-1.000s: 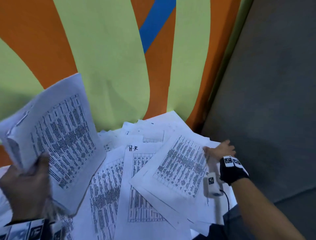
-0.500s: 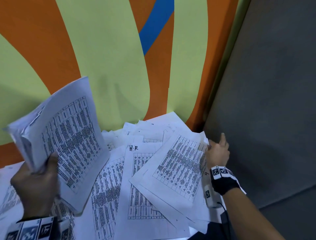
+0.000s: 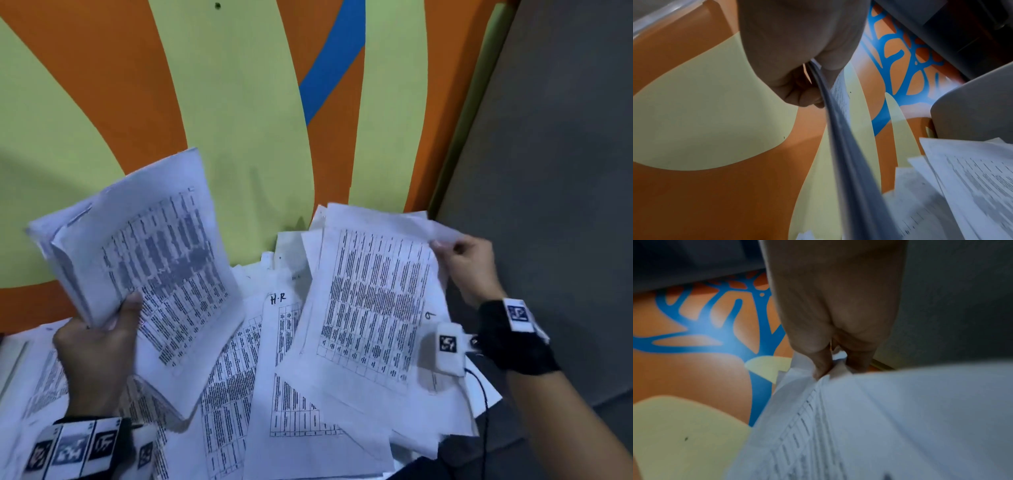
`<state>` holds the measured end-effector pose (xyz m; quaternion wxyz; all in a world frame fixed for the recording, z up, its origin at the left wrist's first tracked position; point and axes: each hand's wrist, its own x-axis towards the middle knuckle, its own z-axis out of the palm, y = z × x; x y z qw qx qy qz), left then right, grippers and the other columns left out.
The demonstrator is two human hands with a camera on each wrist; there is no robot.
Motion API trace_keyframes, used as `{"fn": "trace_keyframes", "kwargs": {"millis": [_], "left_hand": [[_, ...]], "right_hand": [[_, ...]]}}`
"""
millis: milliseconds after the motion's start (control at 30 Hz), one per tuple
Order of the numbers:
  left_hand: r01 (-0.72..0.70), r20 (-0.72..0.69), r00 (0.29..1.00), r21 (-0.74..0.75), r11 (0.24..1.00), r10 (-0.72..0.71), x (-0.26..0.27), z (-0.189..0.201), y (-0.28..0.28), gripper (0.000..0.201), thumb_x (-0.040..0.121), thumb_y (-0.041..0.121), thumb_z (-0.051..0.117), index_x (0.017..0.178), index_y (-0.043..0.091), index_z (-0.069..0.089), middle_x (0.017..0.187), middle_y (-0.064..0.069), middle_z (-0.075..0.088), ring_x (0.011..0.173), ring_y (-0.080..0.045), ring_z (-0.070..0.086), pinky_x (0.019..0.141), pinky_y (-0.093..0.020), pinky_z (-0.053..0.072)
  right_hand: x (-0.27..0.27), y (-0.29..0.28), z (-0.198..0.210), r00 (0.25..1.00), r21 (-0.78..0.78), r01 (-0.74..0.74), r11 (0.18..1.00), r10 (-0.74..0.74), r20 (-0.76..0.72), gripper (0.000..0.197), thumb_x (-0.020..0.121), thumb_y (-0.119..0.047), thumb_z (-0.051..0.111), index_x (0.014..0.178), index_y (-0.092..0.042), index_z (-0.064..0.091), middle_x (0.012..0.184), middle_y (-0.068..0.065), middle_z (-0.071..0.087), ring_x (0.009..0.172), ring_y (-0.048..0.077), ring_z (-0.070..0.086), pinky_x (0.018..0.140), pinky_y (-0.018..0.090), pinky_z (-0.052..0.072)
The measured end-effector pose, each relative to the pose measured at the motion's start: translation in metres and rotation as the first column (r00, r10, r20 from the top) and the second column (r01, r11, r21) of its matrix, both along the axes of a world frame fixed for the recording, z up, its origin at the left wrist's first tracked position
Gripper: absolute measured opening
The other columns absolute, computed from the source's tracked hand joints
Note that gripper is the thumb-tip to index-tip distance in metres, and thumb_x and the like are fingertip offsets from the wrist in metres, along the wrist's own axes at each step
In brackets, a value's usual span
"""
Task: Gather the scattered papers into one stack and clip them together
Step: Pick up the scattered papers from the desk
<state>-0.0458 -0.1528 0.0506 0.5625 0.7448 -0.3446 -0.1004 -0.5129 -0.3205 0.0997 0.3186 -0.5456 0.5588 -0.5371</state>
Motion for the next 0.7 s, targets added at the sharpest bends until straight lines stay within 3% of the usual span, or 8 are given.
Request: {"fn": "trace_keyframes", "kwargs": {"millis": [100, 167, 233, 300, 367, 533, 600, 700], "left_hand": [[0.119, -0.058, 0.990, -0.106, 0.987, -0.126, -0.033, 0.036, -0.002, 0.017, 0.085, 0.022, 0.072, 0.086, 0.006, 0.067, 0.071, -0.011, 0.060, 0.060, -0.019, 0.054, 0.059, -0.028, 0.044], [0.174, -0.038, 0.983, -0.078, 0.982, -0.177, -0.042, 0.048, -0.006, 0.017, 0.086, 0.014, 0.070, 0.074, 0.005, 0.061, 0.067, -0.013, 0.056, 0.056, -0.019, 0.048, 0.055, -0.027, 0.036], [0.241, -0.068, 0.968, -0.039, 0.970, -0.243, -0.038, 0.044, -0.016, 0.021, 0.086, 0.016, 0.070, 0.070, 0.007, 0.060, 0.058, -0.011, 0.052, 0.049, -0.016, 0.045, 0.051, -0.024, 0.033], [0.286, -0.082, 0.955, 0.017, 0.958, -0.284, -0.036, 0.041, -0.020, 0.023, 0.085, 0.017, 0.071, 0.066, 0.010, 0.061, 0.048, 0.000, 0.049, 0.041, -0.011, 0.041, 0.045, -0.020, 0.029], [0.331, -0.058, 0.943, 0.067, 0.941, -0.327, -0.039, 0.036, -0.020, 0.030, 0.086, 0.017, 0.070, 0.060, 0.012, 0.055, 0.045, 0.006, 0.043, 0.036, -0.004, 0.035, 0.041, -0.019, 0.025], [0.282, -0.056, 0.959, 0.161, 0.946, -0.277, -0.044, 0.023, -0.010, 0.036, 0.088, 0.017, 0.067, 0.057, 0.014, 0.051, 0.041, 0.007, 0.039, 0.034, -0.008, 0.036, 0.041, -0.022, 0.026], [0.292, -0.073, 0.956, 0.163, 0.942, -0.284, -0.043, 0.019, -0.005, 0.037, 0.089, 0.017, 0.067, 0.057, 0.013, 0.050, 0.042, 0.005, 0.039, 0.037, -0.012, 0.037, 0.043, -0.022, 0.027], [0.314, -0.106, 0.948, 0.142, 0.939, -0.301, -0.042, 0.017, -0.003, 0.035, 0.089, 0.019, 0.067, 0.060, 0.013, 0.049, 0.046, 0.004, 0.041, 0.043, -0.015, 0.039, 0.045, -0.023, 0.029]], "right_hand": [[0.005, -0.005, 0.022, 0.983, 0.062, -0.079, 0.995, 0.067, 0.168, 0.020, 0.088, -0.010, 0.064, 0.073, 0.002, 0.061, 0.052, 0.003, 0.064, 0.043, 0.011, 0.056, 0.042, 0.023, 0.044], [0.017, -0.010, 0.029, 0.984, 0.073, -0.105, 0.992, 0.093, 0.151, 0.027, 0.089, -0.016, 0.065, 0.075, 0.006, 0.058, 0.049, 0.013, 0.051, 0.035, 0.015, 0.042, 0.037, 0.022, 0.033], [0.029, -0.014, 0.032, 0.979, 0.072, -0.142, 0.987, 0.129, 0.160, 0.030, 0.091, -0.014, 0.063, 0.065, -0.002, 0.053, 0.038, 0.001, 0.046, 0.028, 0.008, 0.035, 0.033, 0.014, 0.026], [0.046, -0.017, 0.031, 0.969, 0.052, -0.195, 0.979, 0.184, 0.167, 0.028, 0.091, -0.010, 0.061, 0.064, -0.007, 0.056, 0.039, -0.006, 0.054, 0.032, 0.004, 0.044, 0.036, 0.013, 0.035], [0.057, -0.021, 0.027, 0.980, 0.041, -0.182, 0.982, 0.178, 0.089, 0.026, 0.090, -0.008, 0.062, 0.065, -0.007, 0.058, 0.051, -0.004, 0.061, 0.046, 0.006, 0.052, 0.048, 0.022, 0.045], [0.064, -0.030, 0.040, 0.989, -0.027, -0.146, 0.989, 0.146, -0.004, 0.029, 0.085, -0.014, 0.070, 0.069, 0.006, 0.056, 0.067, 0.008, 0.054, 0.064, 0.015, 0.047, 0.057, 0.032, 0.041], [0.068, -0.026, 0.060, 0.980, -0.065, -0.200, 0.978, 0.200, 0.000, 0.020, 0.086, -0.012, 0.068, 0.070, -0.001, 0.062, 0.061, -0.010, 0.064, 0.060, 0.007, 0.055, 0.054, 0.024, 0.047], [0.079, -0.023, 0.095, 0.965, -0.086, -0.255, 0.963, 0.259, 0.041, 0.012, 0.089, -0.006, 0.063, 0.078, -0.006, 0.066, 0.051, -0.016, 0.065, 0.049, -0.002, 0.057, 0.046, 0.015, 0.047]]}}
